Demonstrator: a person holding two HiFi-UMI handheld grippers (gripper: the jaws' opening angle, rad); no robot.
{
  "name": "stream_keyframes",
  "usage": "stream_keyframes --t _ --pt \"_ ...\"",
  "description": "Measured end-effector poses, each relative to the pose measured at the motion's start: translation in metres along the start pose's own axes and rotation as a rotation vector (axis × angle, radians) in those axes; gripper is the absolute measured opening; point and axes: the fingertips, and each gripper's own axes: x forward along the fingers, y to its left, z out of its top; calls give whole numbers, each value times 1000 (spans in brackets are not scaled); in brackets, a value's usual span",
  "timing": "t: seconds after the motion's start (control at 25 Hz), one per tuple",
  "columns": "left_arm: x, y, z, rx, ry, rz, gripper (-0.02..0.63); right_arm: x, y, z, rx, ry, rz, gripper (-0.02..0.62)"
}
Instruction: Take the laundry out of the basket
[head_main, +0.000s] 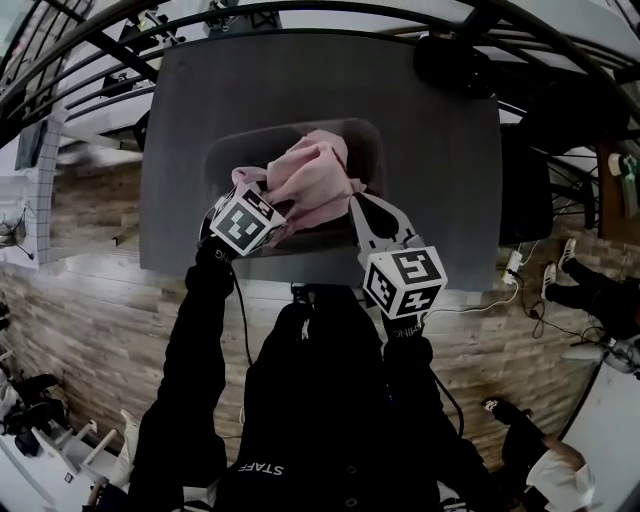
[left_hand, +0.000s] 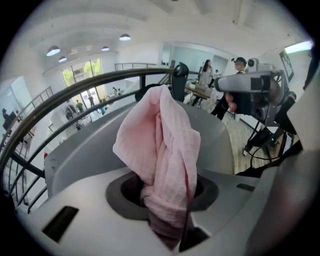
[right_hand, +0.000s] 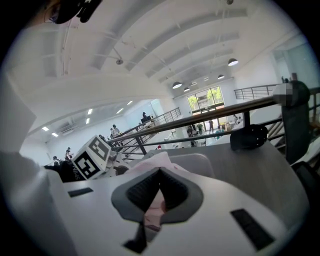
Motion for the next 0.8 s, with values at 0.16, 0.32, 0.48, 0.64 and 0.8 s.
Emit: stream_keyframes --t 0.16,0.32,0.48,0.64,0.8 --pt "-48 -3 19 -25 -110 43 146 -12 10 10 -2 -37 -10 15" --pt "-95 -5 40 -83 -234 85 144 -23 17 24 -14 -86 -27 14" --pt "-137 -7 58 -186 -378 108 143 -38 22 43 -26 -137 -41 15" --pt "-175 -6 69 -279 -522 148 141 -53 28 61 -37 -187 -61 15" --pt "-208 -11 80 -312 -653 223 135 -63 34 77 -61 -237 -90 15"
